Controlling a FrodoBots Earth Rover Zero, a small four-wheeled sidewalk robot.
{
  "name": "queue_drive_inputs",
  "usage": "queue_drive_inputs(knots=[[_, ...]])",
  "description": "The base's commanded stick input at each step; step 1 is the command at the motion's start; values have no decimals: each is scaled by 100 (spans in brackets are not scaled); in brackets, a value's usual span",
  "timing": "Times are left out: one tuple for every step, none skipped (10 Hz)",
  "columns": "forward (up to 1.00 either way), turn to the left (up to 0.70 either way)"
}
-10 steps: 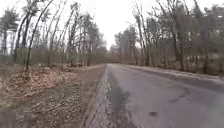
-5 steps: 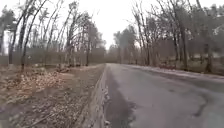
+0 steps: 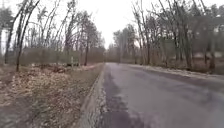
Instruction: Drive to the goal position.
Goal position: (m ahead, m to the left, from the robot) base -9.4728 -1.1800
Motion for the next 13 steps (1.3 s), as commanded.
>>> queue_drive_inputs(knots=[[100,0],[100,0],[100,0],[100,0],[100,0],[100,0],[100,0],[100,0],[100,0],[100,0],[100,0],[100,0],[100,0]])
